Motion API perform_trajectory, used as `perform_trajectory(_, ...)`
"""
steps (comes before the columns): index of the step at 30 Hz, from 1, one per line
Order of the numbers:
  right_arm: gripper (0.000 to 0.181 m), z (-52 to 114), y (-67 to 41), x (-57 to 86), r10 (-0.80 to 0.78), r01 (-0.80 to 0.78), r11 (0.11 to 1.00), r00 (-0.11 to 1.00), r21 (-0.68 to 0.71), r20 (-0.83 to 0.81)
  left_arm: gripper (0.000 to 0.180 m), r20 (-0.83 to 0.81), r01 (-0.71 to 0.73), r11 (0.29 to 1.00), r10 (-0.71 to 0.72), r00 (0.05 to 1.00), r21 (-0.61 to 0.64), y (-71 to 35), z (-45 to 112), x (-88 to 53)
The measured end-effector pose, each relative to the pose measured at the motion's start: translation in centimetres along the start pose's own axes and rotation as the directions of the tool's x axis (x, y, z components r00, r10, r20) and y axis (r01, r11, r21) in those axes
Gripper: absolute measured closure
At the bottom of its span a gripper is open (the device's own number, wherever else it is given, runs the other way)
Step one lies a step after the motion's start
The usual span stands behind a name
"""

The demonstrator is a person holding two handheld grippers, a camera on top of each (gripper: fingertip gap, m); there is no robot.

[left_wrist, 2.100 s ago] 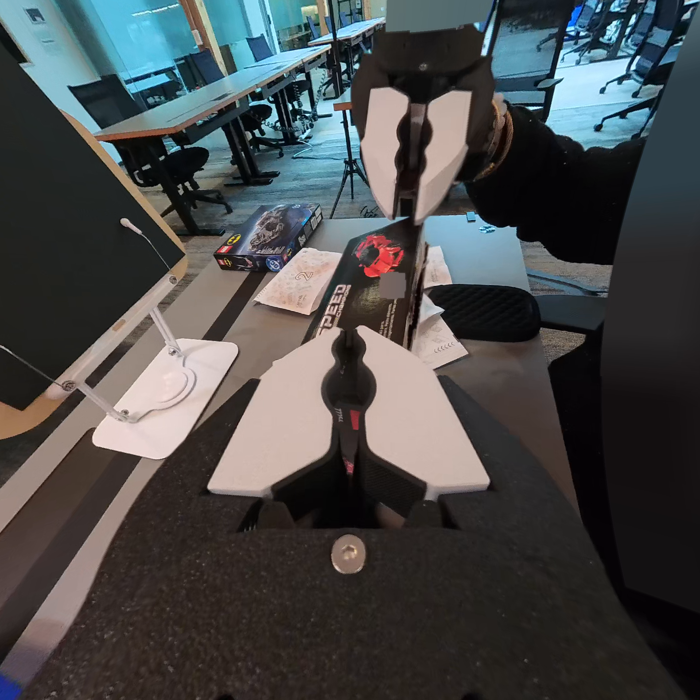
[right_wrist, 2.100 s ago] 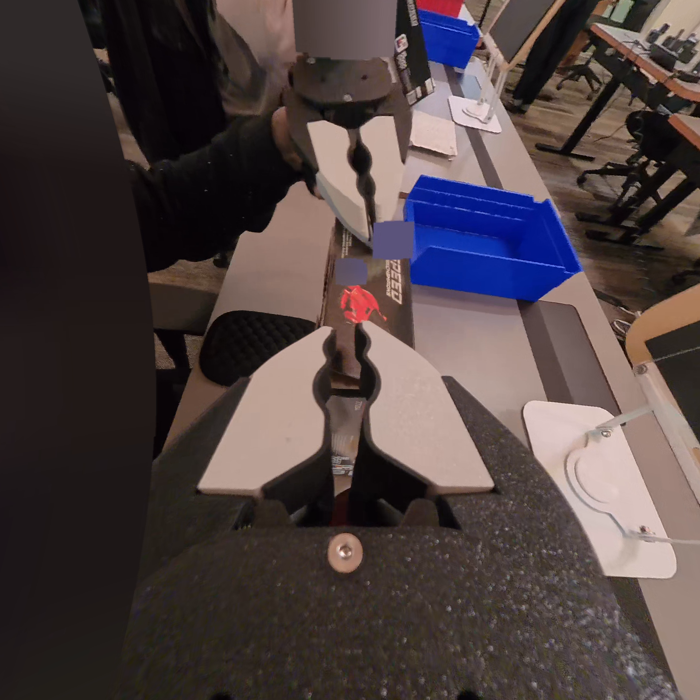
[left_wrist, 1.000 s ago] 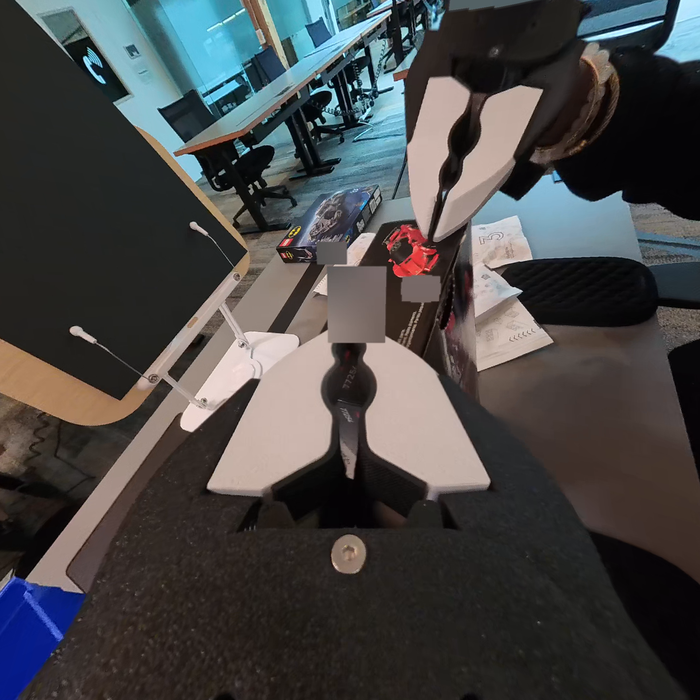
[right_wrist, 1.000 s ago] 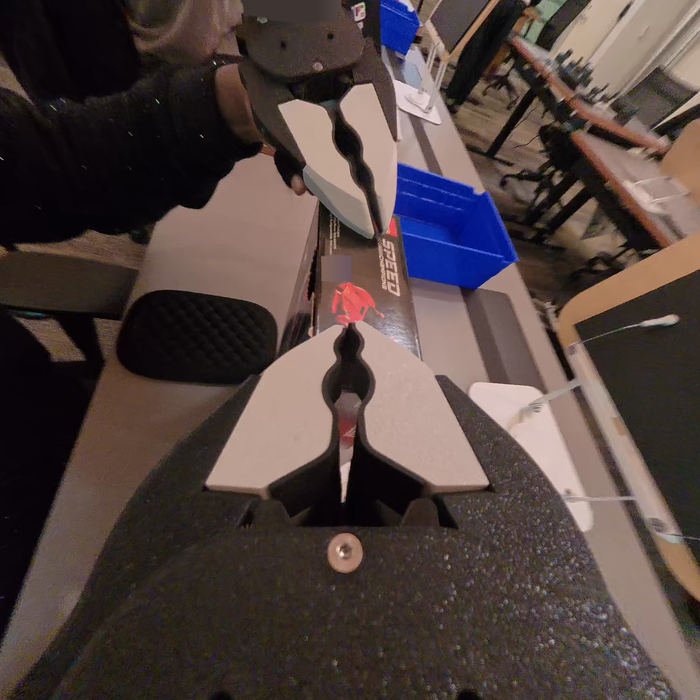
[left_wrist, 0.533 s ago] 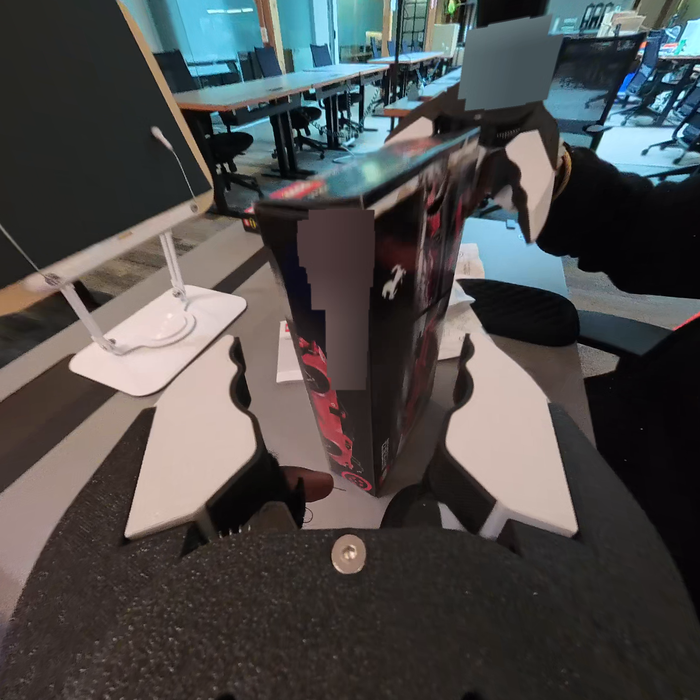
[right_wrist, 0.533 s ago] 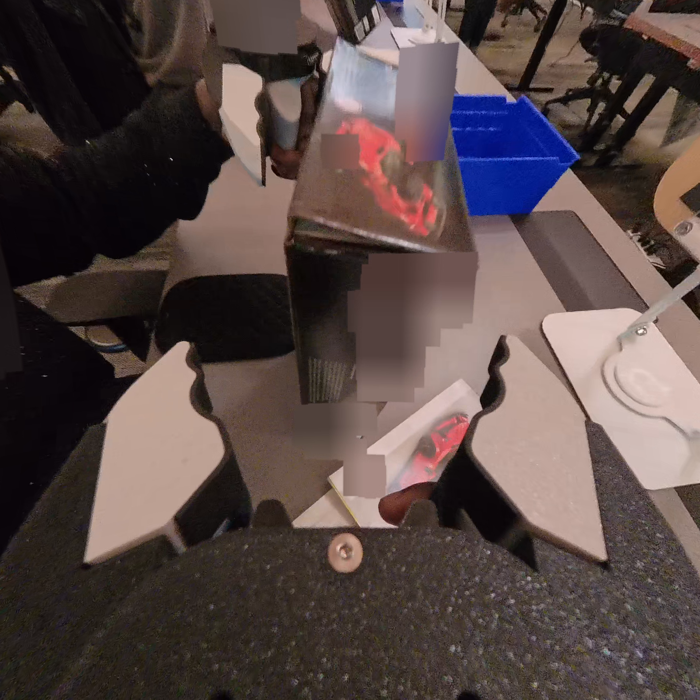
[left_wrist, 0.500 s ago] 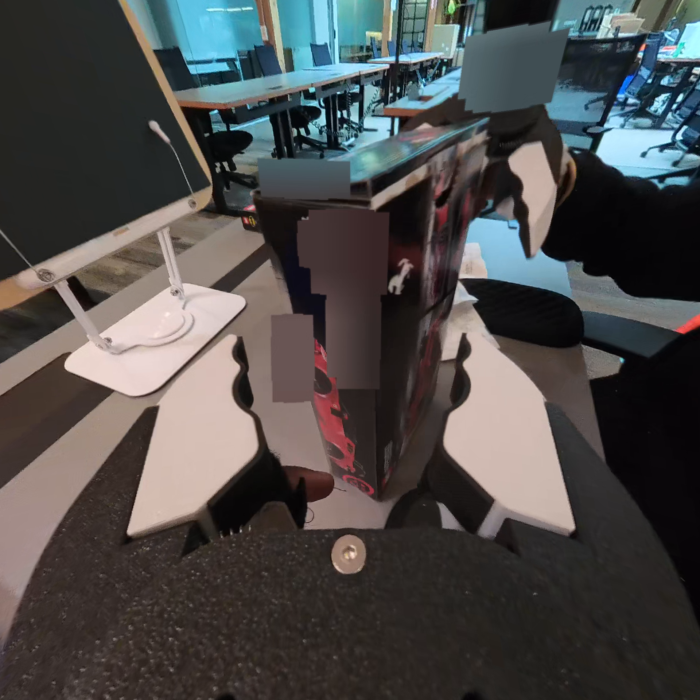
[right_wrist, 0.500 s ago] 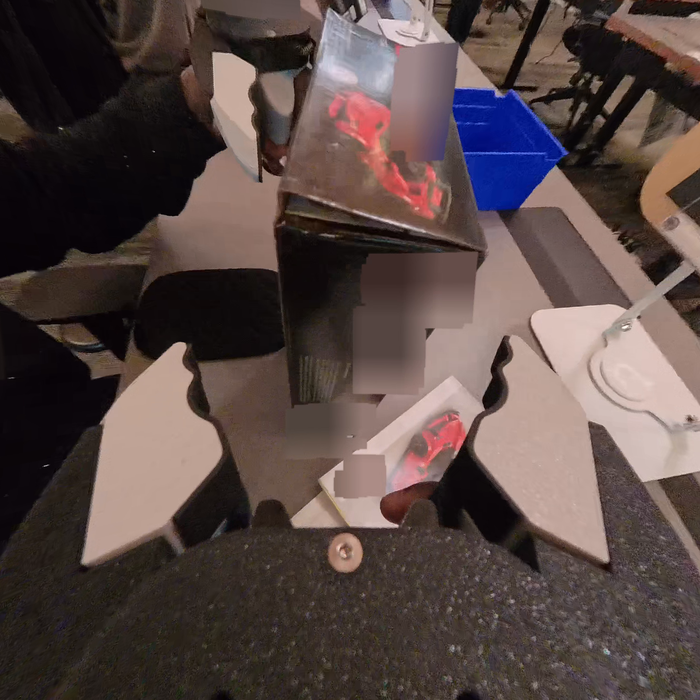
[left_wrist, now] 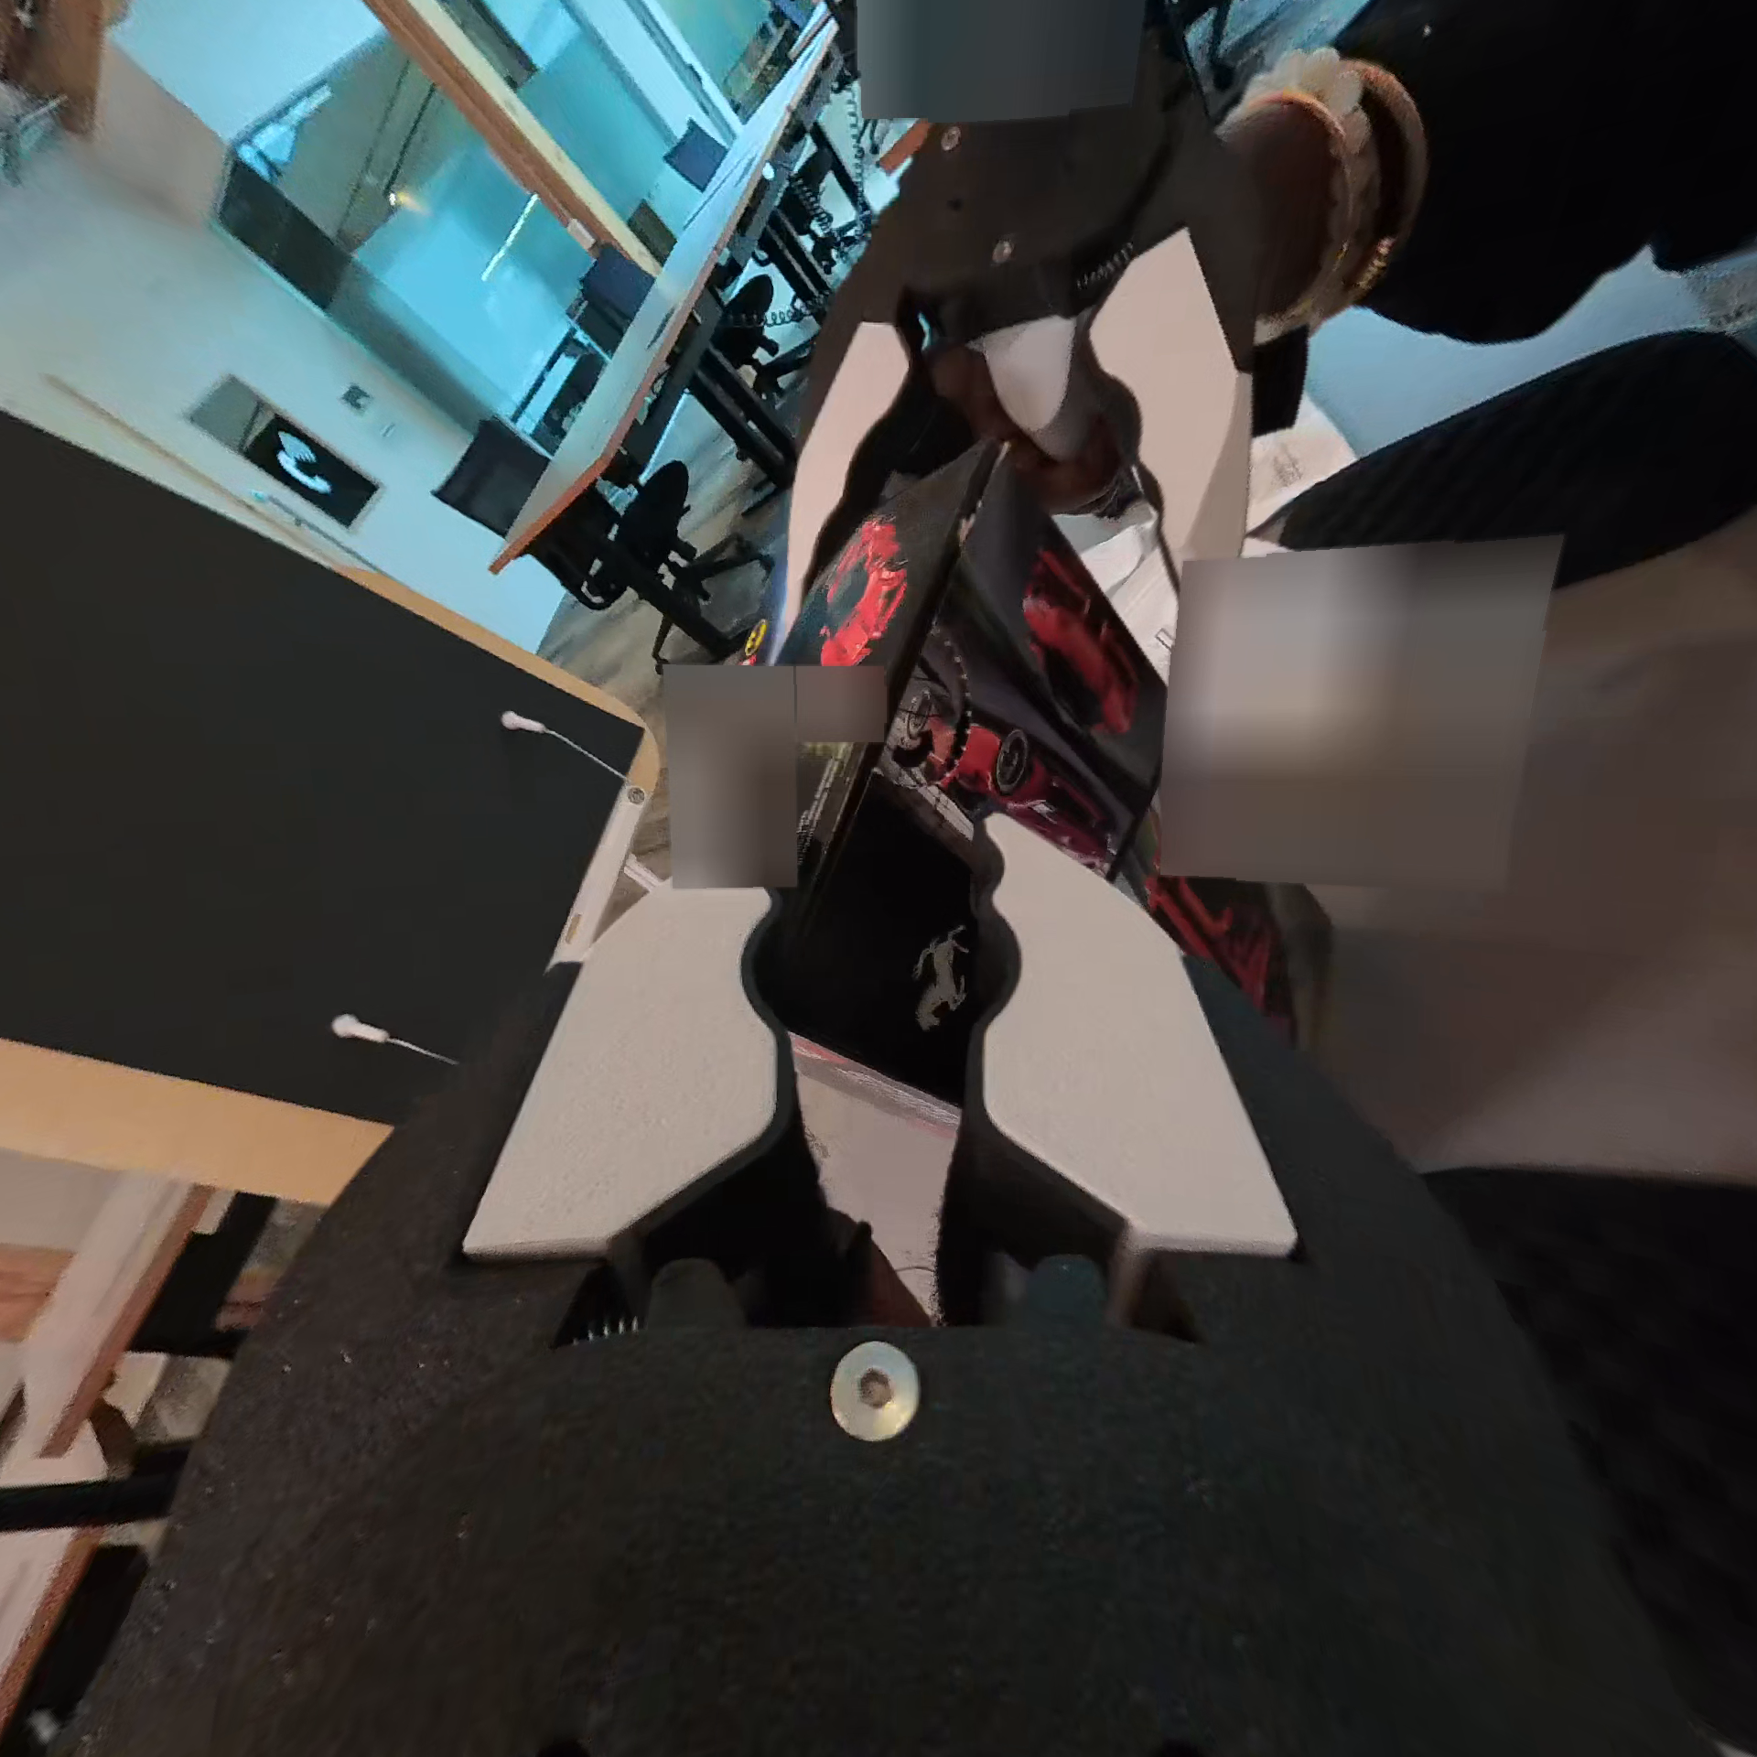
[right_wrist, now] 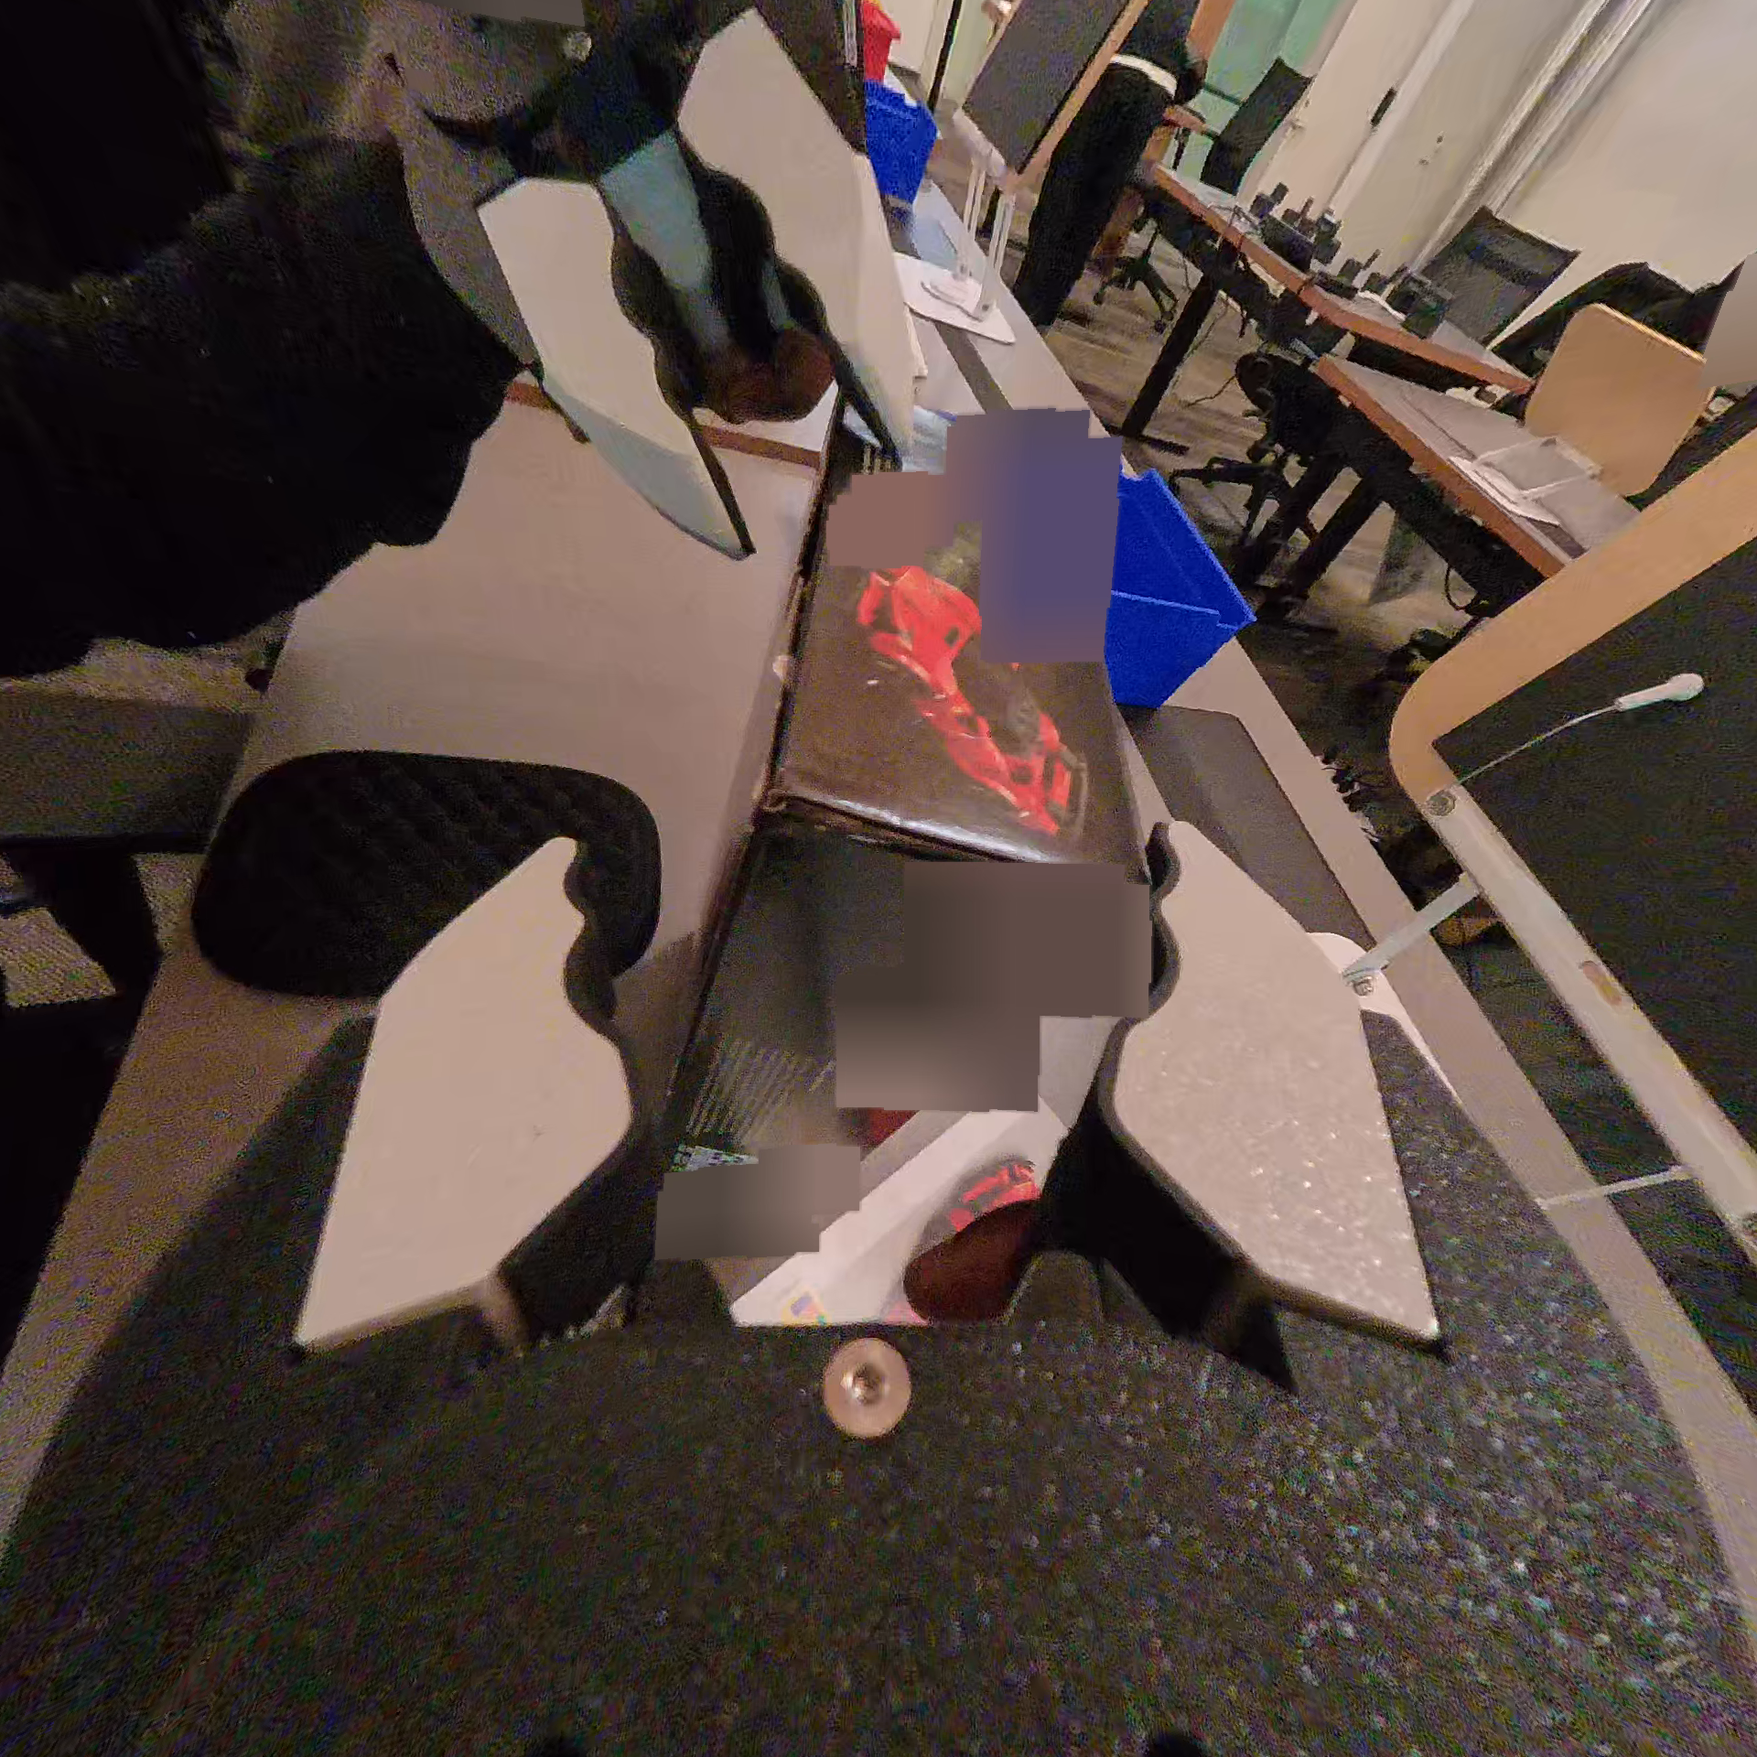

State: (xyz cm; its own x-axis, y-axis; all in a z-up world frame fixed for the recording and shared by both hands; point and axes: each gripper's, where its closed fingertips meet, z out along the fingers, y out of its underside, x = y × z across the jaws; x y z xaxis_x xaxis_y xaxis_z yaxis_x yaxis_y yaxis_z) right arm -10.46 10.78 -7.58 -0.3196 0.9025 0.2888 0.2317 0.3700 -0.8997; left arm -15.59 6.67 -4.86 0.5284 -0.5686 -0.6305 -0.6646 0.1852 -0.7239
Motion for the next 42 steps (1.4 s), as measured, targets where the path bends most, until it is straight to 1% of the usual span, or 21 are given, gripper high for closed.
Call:
perform_trajectory(2,0.079,0.1,0.3,-0.1,0.036,-0.036,0.999,0.999,0.000,0.016,0.144,0.007,-0.008,1.000,0.008,1.000,-0.017,0.1,-0.2,0.1)
perform_trajectory(4,0.068,0.7,1.9,0.0,0.035,-0.035,0.997,0.999,-0.064,0.004,0.143,0.000,-0.020,0.999,0.020,1.000,-0.042,0.2,-0.3,0.4)
perform_trajectory(6,0.066,1.5,3.3,-0.7,0.063,-0.060,0.993,0.998,-0.098,0.026,0.139,-0.011,-0.031,0.997,0.030,0.999,-0.068,0.2,-0.3,0.6)
perform_trajectory(8,0.074,2.5,4.0,-1.0,0.085,-0.081,0.992,0.996,-0.099,0.036,0.134,-0.011,-0.049,0.995,0.048,0.999,-0.092,0.2,0.1,0.8)
perform_trajectory(9,0.089,2.8,4.2,-0.3,0.079,-0.080,0.993,0.997,-0.088,-0.009,0.134,-0.002,-0.064,0.993,0.064,0.998,-0.102,0.2,0.2,0.8)
perform_trajectory(11,0.091,3.1,3.9,-0.3,0.091,-0.090,0.995,0.996,-0.053,0.015,0.133,-0.001,-0.063,0.991,0.063,0.998,-0.117,0.3,0.1,0.9)
perform_trajectory(14,0.092,3.4,3.4,-0.4,0.073,-0.072,0.997,0.996,-0.027,0.041,0.128,-0.019,-0.014,0.996,0.012,1.000,-0.088,0.2,-0.9,1.0)
perform_trajectory(16,0.092,3.5,3.5,-0.3,0.063,-0.062,0.998,0.997,-0.027,0.052,0.113,0.067,0.068,0.996,-0.063,0.996,-0.060,0.9,-2.0,-0.2)
perform_trajectory(17,0.092,3.4,3.7,0.0,0.061,-0.060,0.998,0.997,-0.015,0.053,0.104,0.119,0.160,0.987,-0.157,0.980,-0.019,1.6,-2.4,-0.9)
perform_trajectory(18,0.093,3.3,3.7,0.1,0.068,-0.068,0.998,0.996,0.006,0.054,0.100,0.148,0.281,0.958,-0.287,0.946,0.063,2.3,-2.8,-1.4)
perform_trajectory(20,0.094,3.0,3.4,0.5,0.094,-0.097,0.993,0.994,0.069,0.057,0.094,0.077,0.536,0.819,-0.559,0.825,0.208,4.6,-2.7,-1.1)
perform_trajectory(22,0.094,2.6,2.3,0.7,0.133,-0.145,0.976,0.987,0.159,0.088,0.087,-0.033,0.690,0.694,-0.699,0.714,0.206,7.6,-1.2,0.8)
perform_trajectory(23,0.094,2.4,1.9,0.7,0.151,-0.170,0.967,0.982,0.187,0.111,0.086,-0.066,0.716,0.671,-0.720,0.691,0.191,8.7,-0.3,1.8)
perform_trajectory(26,0.095,2.0,0.8,0.1,0.138,-0.180,0.953,0.974,0.246,0.177,0.084,-0.128,0.688,0.702,-0.677,0.724,0.184,9.3,2.1,3.6)
perform_trajectory(29,0.094,1.7,-0.1,-1.1,0.095,-0.169,0.940,0.964,0.296,0.249,0.083,-0.272,0.683,0.708,-0.632,0.726,0.177,7.7,3.4,5.0)
perform_trajectory(31,0.094,1.7,-0.3,-1.8,0.059,-0.149,0.939,0.957,0.309,0.283,0.104,-0.344,0.655,0.721,-0.569,0.747,0.228,5.9,3.6,5.6)
perform_trajectory(33,0.093,1.7,-0.5,-1.6,0.052,-0.138,0.941,0.961,0.308,0.272,0.105,-0.322,0.641,0.721,-0.561,0.762,0.262,5.5,3.4,5.1)
perform_trajectory(35,0.093,2.1,-0.5,-0.5,0.096,-0.150,0.957,0.971,0.249,0.217,0.106,-0.297,0.668,0.649,-0.599,0.744,0.365,4.7,2.3,3.6)
perform_trajectory(37,0.096,2.2,-1.2,1.2,0.113,-0.137,0.959,0.988,0.248,0.110,0.107,-0.239,0.675,0.616,-0.641,0.730,0.406,4.8,1.6,2.3)
perform_trajectory(39,0.096,2.3,-1.9,2.1,0.078,-0.084,0.964,0.996,0.253,0.034,0.107,-0.194,0.672,0.610,-0.663,0.723,0.420,4.8,1.5,2.0)
perform_trajectory(42,0.089,3.0,-2.1,2.7,0.111,-0.112,0.973,0.994,0.202,0.018,0.108,-0.137,0.652,0.629,-0.667,0.732,0.423,4.9,1.5,1.8)
